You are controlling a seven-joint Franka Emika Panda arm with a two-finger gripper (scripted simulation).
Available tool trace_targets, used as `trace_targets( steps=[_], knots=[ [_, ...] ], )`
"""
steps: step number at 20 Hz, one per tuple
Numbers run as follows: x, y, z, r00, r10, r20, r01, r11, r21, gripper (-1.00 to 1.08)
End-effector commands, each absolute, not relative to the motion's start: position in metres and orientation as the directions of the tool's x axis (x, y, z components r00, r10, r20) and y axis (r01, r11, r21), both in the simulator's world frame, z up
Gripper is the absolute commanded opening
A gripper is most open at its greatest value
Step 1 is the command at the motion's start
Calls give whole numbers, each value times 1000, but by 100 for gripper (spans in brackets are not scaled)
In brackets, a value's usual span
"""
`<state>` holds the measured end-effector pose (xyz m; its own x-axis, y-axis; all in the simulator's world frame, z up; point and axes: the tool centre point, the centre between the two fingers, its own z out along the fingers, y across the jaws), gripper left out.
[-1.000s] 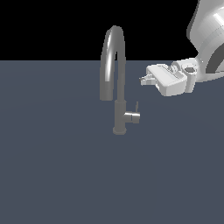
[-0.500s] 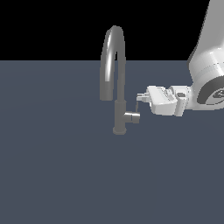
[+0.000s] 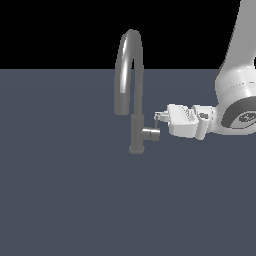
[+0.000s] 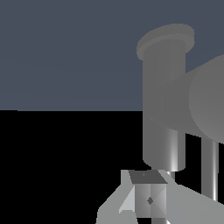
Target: Turn on the faucet by rotating a designated handle.
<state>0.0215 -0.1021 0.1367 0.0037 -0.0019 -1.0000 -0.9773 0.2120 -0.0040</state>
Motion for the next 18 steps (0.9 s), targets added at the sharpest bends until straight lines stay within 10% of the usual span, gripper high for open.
trace_targets(
  steps=[1, 18],
  knots=[
    [22, -102, 137, 4, -2, -1000, -977, 212, -4, -100],
    [-18, -93, 145, 4, -2, -1000, -977, 214, -4, -100]
  ],
)
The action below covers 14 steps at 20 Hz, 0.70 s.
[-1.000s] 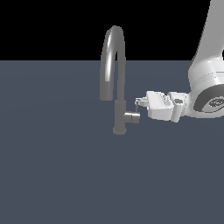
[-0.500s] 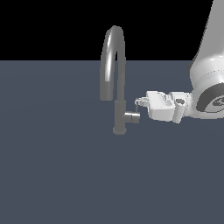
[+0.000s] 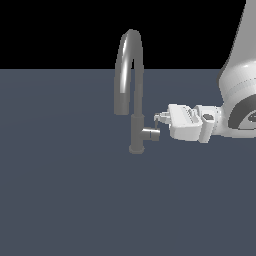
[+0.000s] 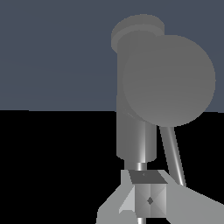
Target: Turn on the faucet by rotating a designated handle.
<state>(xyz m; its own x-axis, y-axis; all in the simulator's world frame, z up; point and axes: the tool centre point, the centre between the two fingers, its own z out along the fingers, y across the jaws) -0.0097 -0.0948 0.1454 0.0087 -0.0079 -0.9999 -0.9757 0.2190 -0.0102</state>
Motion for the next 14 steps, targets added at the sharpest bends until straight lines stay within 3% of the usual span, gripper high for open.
trace_targets(
  steps=[1, 14],
  knots=[
    [-21, -92, 145, 4, -2, -1000, -977, 214, -4, -100],
    [-56, -85, 132, 7, -3, -1000, -977, 214, -8, -100]
  ],
)
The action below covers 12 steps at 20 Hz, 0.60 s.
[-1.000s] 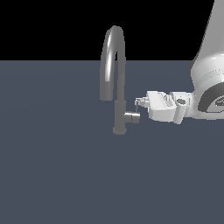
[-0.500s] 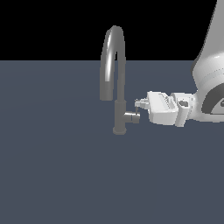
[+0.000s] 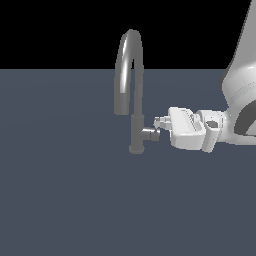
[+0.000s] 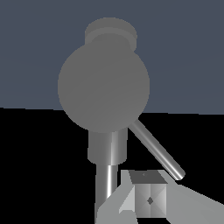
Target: Turn on the faucet by rotating a designated handle.
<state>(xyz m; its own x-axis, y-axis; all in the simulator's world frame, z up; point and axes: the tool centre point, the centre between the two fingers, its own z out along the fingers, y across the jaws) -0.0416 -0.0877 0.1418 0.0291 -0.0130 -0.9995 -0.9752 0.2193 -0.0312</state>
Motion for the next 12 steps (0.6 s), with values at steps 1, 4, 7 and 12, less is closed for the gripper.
trace_targets(
  steps=[1, 4, 7, 12],
  knots=[
    [-61, -84, 129, 6, -2, -1000, -977, 213, -6, -100],
    [-53, -85, 137, 29, -10, -1000, -976, 216, -30, -100],
    [-65, -83, 119, 18, -6, -1000, -977, 214, -19, -100],
    [-79, -79, 97, 4, -1, -1000, -977, 212, -5, -100]
  ],
)
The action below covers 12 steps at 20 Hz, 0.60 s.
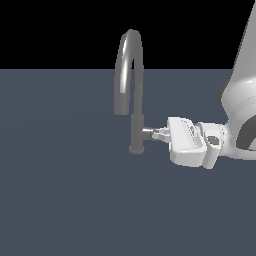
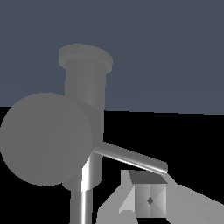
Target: Turn on the faucet by rotating a designated handle.
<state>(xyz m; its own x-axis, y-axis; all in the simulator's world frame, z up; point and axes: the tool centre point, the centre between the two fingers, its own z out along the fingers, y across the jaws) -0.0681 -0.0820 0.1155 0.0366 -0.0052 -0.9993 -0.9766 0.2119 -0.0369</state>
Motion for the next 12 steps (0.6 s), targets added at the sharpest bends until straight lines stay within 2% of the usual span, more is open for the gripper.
trace_targets(
  steps=[1, 9, 10, 11, 12],
  knots=[
    [-68, -82, 116, 37, -5, -999, -977, 212, -37, -100],
    [-77, -80, 69, 7, -1, -1000, -977, 212, -7, -100],
    [-77, -80, 69, 7, -1, -1000, -977, 212, -7, -100],
    [-68, -82, 90, 43, -2, -999, -977, 210, -42, -100],
    [-67, -82, 86, 40, -2, -999, -977, 210, -39, -100]
  ],
)
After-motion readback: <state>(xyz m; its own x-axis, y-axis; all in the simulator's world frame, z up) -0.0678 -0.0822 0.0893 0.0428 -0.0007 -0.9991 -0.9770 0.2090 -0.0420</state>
